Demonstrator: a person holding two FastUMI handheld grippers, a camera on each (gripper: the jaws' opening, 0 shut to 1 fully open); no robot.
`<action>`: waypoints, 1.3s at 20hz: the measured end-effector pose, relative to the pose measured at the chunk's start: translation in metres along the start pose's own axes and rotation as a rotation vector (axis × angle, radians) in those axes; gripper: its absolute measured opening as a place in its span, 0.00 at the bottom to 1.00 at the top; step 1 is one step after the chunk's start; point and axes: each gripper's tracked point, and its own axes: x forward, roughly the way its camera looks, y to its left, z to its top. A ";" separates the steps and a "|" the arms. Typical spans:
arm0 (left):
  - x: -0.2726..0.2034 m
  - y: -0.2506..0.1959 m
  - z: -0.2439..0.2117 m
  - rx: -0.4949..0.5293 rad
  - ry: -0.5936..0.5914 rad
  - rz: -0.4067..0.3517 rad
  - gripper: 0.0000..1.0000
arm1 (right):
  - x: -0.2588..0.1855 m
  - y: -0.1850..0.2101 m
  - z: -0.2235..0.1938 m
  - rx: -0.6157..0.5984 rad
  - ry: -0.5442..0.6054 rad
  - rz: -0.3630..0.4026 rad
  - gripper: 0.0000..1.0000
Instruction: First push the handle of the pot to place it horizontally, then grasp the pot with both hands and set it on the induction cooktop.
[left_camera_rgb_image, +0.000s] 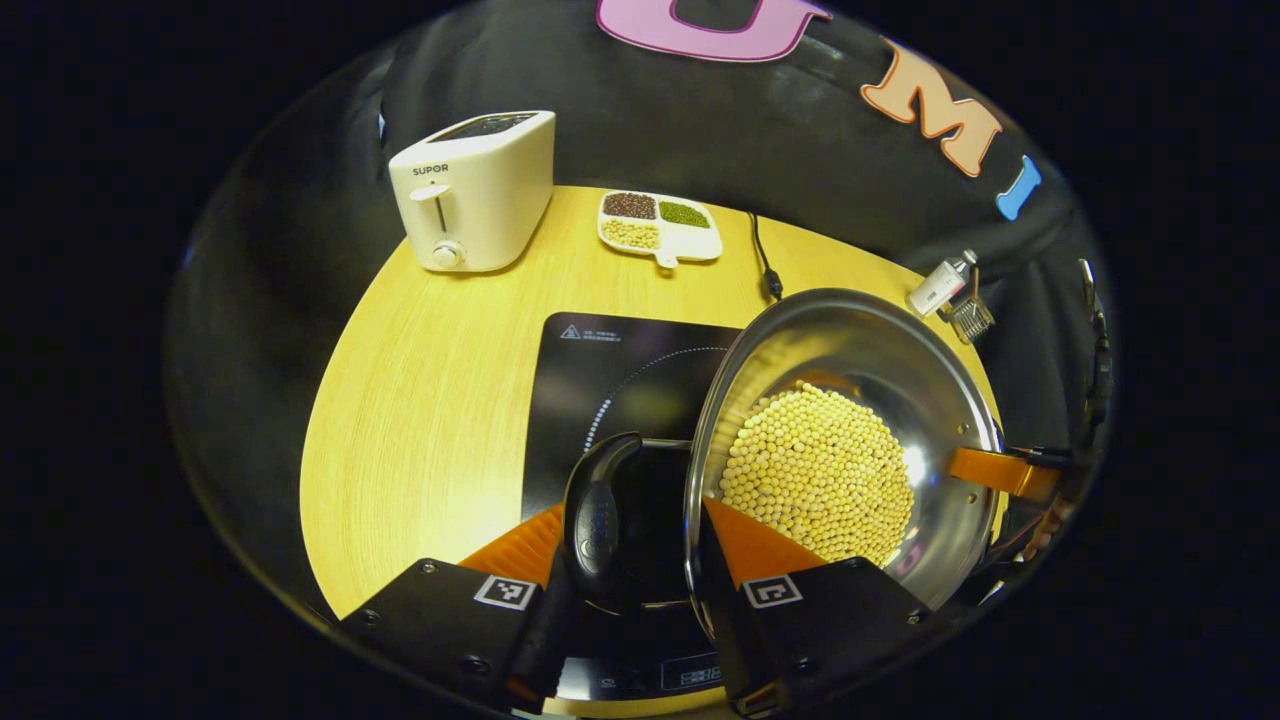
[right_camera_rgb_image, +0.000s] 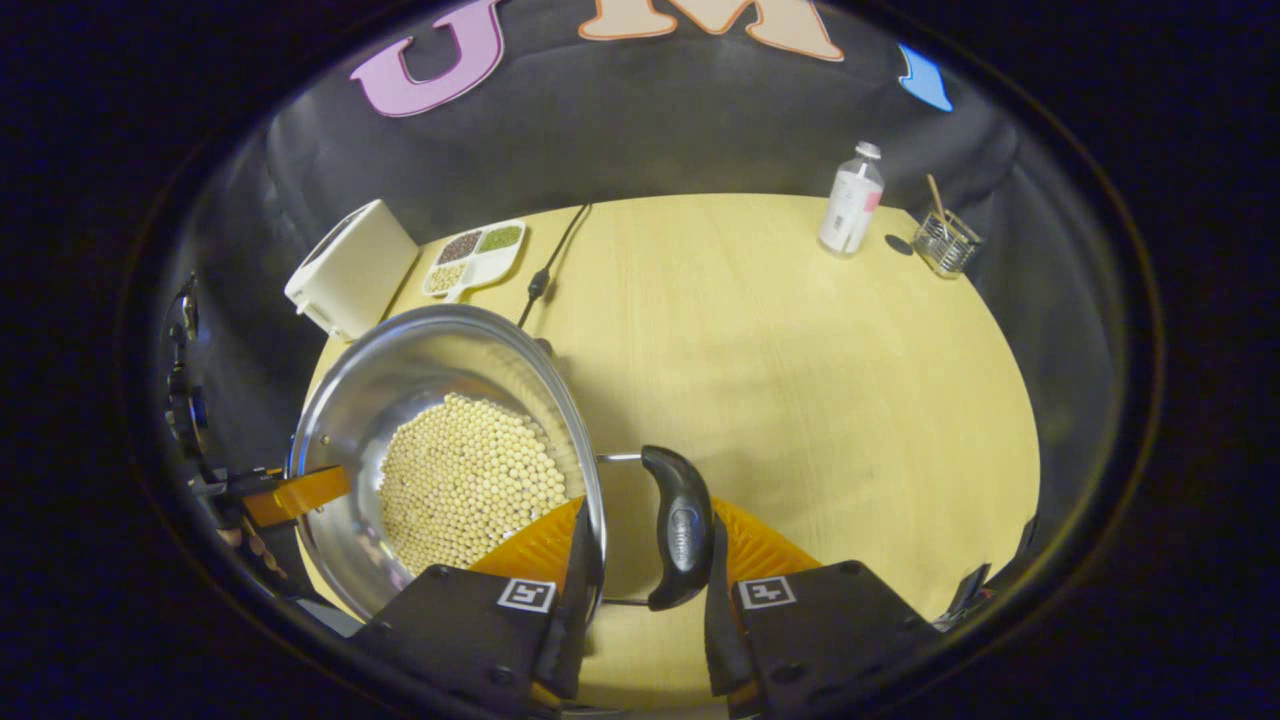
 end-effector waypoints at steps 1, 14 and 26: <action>0.002 0.005 0.001 0.005 0.002 0.007 0.62 | 0.004 0.004 0.001 0.000 0.001 0.003 0.46; 0.004 0.038 0.023 0.047 -0.037 0.050 0.60 | 0.020 0.037 0.010 -0.015 -0.023 0.007 0.51; 0.002 0.038 0.019 0.038 -0.025 0.092 0.67 | 0.019 0.035 0.009 -0.061 -0.048 0.007 0.55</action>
